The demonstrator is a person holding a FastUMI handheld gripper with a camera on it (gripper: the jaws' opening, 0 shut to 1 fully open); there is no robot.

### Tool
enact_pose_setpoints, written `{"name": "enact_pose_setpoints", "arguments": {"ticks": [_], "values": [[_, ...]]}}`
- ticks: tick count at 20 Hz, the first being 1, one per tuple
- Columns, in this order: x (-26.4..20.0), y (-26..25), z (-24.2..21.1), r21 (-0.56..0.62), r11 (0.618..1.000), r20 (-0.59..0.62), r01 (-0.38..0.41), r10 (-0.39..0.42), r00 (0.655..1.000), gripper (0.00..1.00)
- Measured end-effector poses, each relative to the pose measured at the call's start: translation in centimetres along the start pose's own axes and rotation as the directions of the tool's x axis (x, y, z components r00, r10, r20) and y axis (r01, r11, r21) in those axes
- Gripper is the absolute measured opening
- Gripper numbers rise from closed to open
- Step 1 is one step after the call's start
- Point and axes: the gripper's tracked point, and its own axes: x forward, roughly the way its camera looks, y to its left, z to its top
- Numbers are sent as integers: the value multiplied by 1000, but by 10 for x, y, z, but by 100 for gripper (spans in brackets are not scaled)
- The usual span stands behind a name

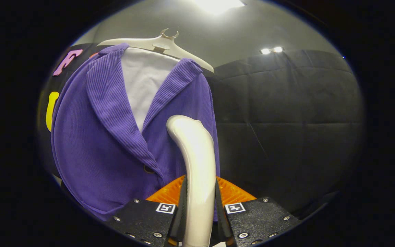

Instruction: Iron the clothes twice with a garment steamer, once on the left side and once on the right side.

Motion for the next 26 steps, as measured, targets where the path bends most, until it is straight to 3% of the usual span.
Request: {"name": "enact_pose_setpoints", "arguments": {"ticks": [17, 26], "values": [[-40, 5, -133, -4, 1000, -155, -12, 11, 988, 38], [-67, 1, -211, -21, 999, -280, -40, 33, 959, 38]]}}
